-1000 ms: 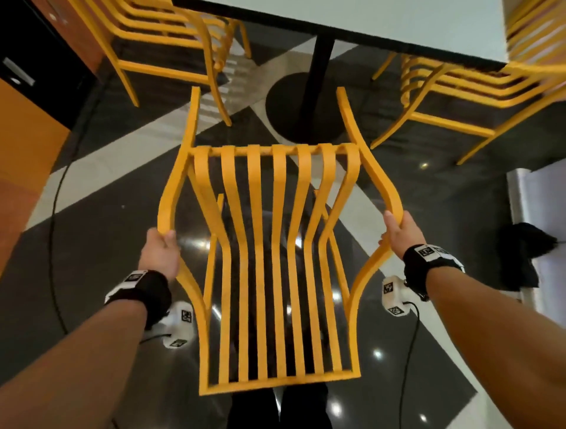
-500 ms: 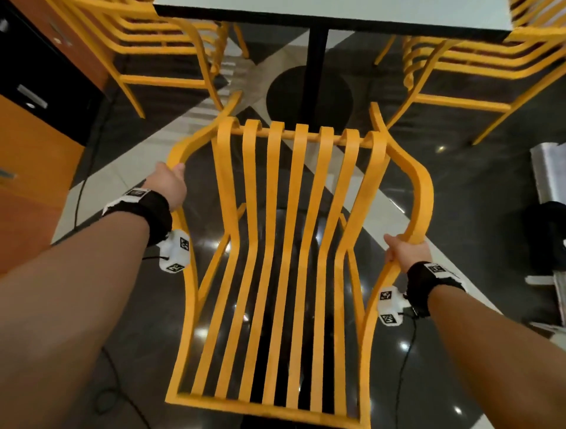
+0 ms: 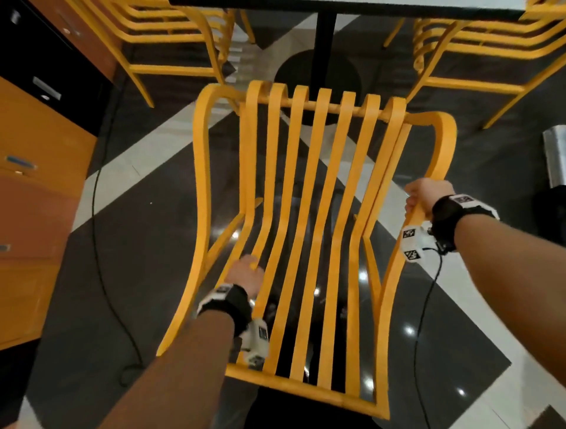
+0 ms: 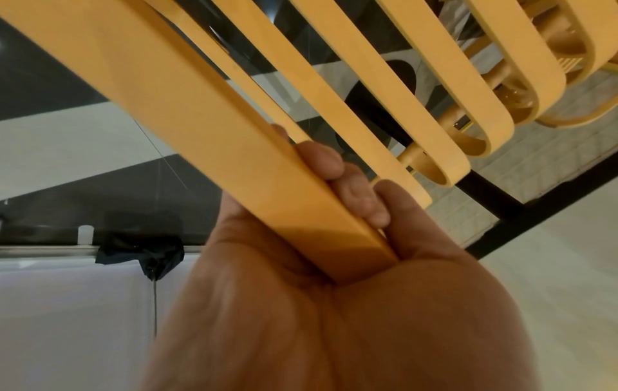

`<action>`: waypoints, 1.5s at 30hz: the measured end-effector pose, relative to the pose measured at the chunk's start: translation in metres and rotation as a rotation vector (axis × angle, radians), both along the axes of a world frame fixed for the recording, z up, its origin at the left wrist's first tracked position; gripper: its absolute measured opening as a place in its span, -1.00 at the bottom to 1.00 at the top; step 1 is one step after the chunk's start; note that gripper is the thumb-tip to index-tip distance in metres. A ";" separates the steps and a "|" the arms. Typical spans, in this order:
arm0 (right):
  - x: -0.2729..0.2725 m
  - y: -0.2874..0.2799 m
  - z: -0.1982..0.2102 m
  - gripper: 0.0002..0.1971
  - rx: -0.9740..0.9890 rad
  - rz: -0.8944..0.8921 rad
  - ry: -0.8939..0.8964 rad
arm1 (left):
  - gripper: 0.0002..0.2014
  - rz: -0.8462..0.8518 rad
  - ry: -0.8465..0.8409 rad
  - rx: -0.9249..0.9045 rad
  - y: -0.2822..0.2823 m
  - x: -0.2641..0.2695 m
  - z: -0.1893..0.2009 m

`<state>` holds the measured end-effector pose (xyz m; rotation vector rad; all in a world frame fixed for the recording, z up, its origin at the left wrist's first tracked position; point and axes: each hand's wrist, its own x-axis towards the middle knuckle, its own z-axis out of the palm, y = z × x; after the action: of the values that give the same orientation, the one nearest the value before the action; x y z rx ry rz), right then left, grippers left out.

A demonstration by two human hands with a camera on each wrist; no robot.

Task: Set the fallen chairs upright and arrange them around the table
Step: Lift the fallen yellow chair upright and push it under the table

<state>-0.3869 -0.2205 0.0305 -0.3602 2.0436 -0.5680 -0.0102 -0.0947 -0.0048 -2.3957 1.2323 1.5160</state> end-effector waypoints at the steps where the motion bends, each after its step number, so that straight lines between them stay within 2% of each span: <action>1: -0.003 -0.003 0.002 -0.85 -0.011 -0.003 -0.018 | -0.55 -0.036 -0.011 0.122 0.017 0.006 -0.007; 3: -0.011 -0.008 0.002 -0.82 -0.038 -0.028 -0.055 | -0.51 -0.033 -0.057 0.291 0.044 0.019 -0.014; 7: -0.032 -0.014 -0.003 -0.82 -0.027 -0.071 -0.089 | -0.39 -0.048 -0.209 0.378 0.072 0.030 -0.020; 11: -0.044 -0.008 -0.011 -0.78 0.018 -0.045 -0.102 | -0.50 -0.142 -0.240 0.446 0.082 0.043 -0.045; 13: -0.048 0.002 -0.009 -0.81 0.045 -0.028 -0.026 | -0.50 -0.161 -0.221 0.458 0.082 0.043 -0.050; 15: -0.057 0.011 -0.007 -0.72 0.030 0.010 0.071 | -0.53 -0.181 -0.211 0.446 0.080 0.034 -0.037; 18: -0.053 0.024 0.015 -0.73 -0.032 0.121 0.138 | -0.60 -0.254 -0.239 0.404 0.072 0.022 -0.015; 20: -0.043 0.041 0.029 -0.68 -0.004 0.278 0.193 | -0.64 -0.334 -0.263 0.394 0.061 0.013 -0.001; 22: -0.024 0.066 0.045 -0.56 0.066 0.513 0.280 | -0.67 -0.466 -0.299 0.370 0.048 0.003 0.016; 24: 0.000 0.095 0.061 -0.61 0.170 0.838 0.315 | -0.71 -0.501 -0.305 0.305 0.034 -0.004 0.027; 26: 0.023 0.128 0.074 -0.57 0.359 1.170 0.287 | -0.75 -0.541 -0.323 0.232 0.018 -0.012 0.042; 27: 0.033 0.144 0.077 -0.50 0.439 1.293 0.256 | -0.77 -0.568 -0.337 0.209 0.010 -0.017 0.049; 29: 0.042 0.169 0.079 -0.29 0.471 1.405 0.245 | -0.72 -0.644 -0.346 0.176 -0.005 -0.028 0.064; 32: 0.037 0.186 0.087 -0.04 0.398 1.371 0.303 | -0.62 -0.723 -0.354 0.129 -0.022 -0.041 0.080; 35: 0.023 0.186 0.101 -0.15 0.321 1.327 0.453 | -0.58 -0.704 -0.327 0.070 -0.031 -0.051 0.096; 38: 0.013 0.175 0.109 -0.29 0.257 1.295 0.541 | -0.44 -0.720 -0.300 -0.023 -0.030 -0.057 0.117; 42: 0.014 0.153 0.120 -0.20 0.201 1.277 0.613 | -0.31 -0.697 -0.327 -0.276 -0.027 -0.049 0.135; 44: 0.013 0.137 0.120 -0.28 0.180 1.229 0.620 | -0.24 -0.733 -0.388 -0.355 -0.031 -0.043 0.141; 45: 0.014 0.128 0.122 -0.33 0.169 1.207 0.629 | -0.27 -0.736 -0.408 -0.386 -0.037 -0.038 0.140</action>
<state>-0.3733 -0.0926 0.1521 -1.6483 1.9469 0.5209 -0.0484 -0.1315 0.1348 -1.8960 2.0856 0.5898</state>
